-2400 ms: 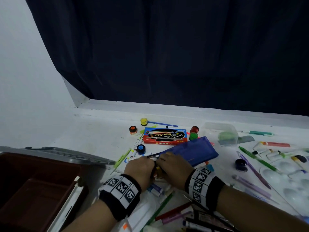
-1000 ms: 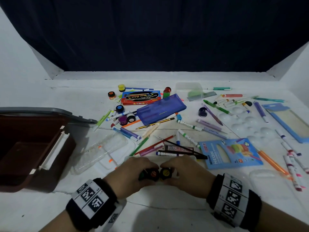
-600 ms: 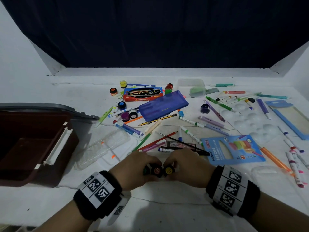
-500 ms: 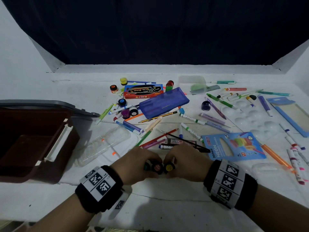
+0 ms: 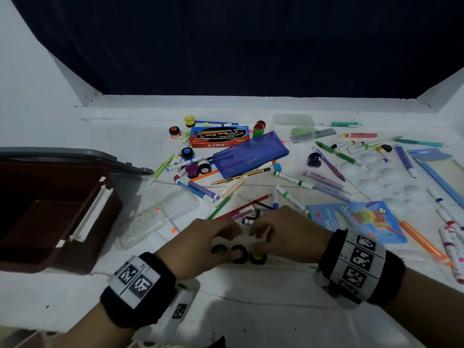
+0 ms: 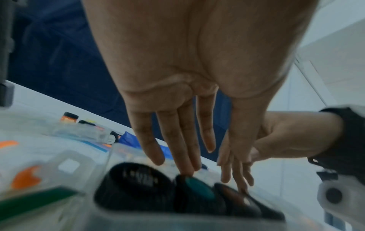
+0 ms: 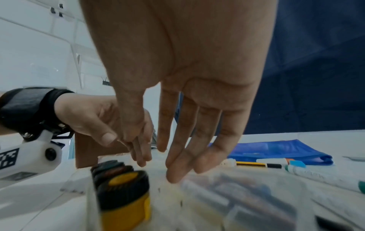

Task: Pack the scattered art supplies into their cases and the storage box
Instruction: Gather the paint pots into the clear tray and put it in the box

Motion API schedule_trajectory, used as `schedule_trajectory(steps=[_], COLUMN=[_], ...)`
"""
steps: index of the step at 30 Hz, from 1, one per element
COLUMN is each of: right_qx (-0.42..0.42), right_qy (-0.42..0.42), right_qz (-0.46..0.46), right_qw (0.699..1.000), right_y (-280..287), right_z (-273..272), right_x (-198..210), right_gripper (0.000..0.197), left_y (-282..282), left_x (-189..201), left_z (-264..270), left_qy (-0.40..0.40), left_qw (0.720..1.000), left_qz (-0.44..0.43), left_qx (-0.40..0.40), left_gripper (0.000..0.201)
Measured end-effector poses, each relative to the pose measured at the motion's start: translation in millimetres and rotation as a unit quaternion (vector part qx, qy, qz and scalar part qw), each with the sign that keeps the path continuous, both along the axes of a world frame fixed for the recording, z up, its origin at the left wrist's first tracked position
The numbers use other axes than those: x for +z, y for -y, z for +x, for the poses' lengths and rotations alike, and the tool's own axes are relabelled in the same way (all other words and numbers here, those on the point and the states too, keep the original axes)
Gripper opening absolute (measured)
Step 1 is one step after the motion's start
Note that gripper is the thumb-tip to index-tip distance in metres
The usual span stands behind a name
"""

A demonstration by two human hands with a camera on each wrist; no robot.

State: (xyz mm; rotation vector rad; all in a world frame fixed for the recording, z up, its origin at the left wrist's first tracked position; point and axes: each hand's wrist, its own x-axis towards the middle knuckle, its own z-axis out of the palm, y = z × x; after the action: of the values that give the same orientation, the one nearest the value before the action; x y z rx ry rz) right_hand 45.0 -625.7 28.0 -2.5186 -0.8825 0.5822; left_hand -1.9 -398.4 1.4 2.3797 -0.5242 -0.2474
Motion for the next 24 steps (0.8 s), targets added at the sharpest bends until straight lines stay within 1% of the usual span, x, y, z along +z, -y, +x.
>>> schedule_trajectory(steps=[3,6,8,10,12,15,17,19,21,24], right_qx=[-0.043,-0.075,-0.06,-0.035,-0.013,0.032,0.055,0.073,0.091,0.104], right_qy=[0.051,0.085,0.121,0.147,0.149,0.159,0.156,0.154,0.16,0.174], right_qz=[0.086,0.154,0.161,0.157,0.136,0.076,0.051,0.033,0.02,-0.023], right_qw=[0.994,0.982,0.978,0.976,0.979,0.984,0.985,0.985,0.983,0.979], right_y=[-3,-12,-23,-37,-52,-78,-95,-111,-124,-138], right_z=[13,36,57,79,103,135,152,166,176,187], right_x=[9,16,18,17,14,8,1,-8,-17,-27], right_gripper=[0.028,0.02,0.014,0.011,0.013,0.025,0.031,0.034,0.035,0.033], left_y=[-9,-27,-44,-59,-70,-78,-79,-77,-75,-73], left_x=[16,29,30,29,25,19,15,11,7,1], left_z=[5,24,45,68,94,131,150,163,172,181], left_qy=[0.058,0.091,0.108,0.116,0.105,0.054,0.025,0.01,0.0,-0.006], left_qw=[0.995,0.985,0.978,0.975,0.972,0.963,0.957,0.952,0.947,0.94], left_qz=[-0.064,-0.081,-0.072,-0.026,0.038,0.137,0.182,0.219,0.248,0.274], left_qx=[0.046,0.121,0.166,0.188,0.206,0.226,0.222,0.213,0.206,0.202], left_gripper=[0.022,0.014,0.013,0.015,0.019,0.033,0.037,0.036,0.03,0.028])
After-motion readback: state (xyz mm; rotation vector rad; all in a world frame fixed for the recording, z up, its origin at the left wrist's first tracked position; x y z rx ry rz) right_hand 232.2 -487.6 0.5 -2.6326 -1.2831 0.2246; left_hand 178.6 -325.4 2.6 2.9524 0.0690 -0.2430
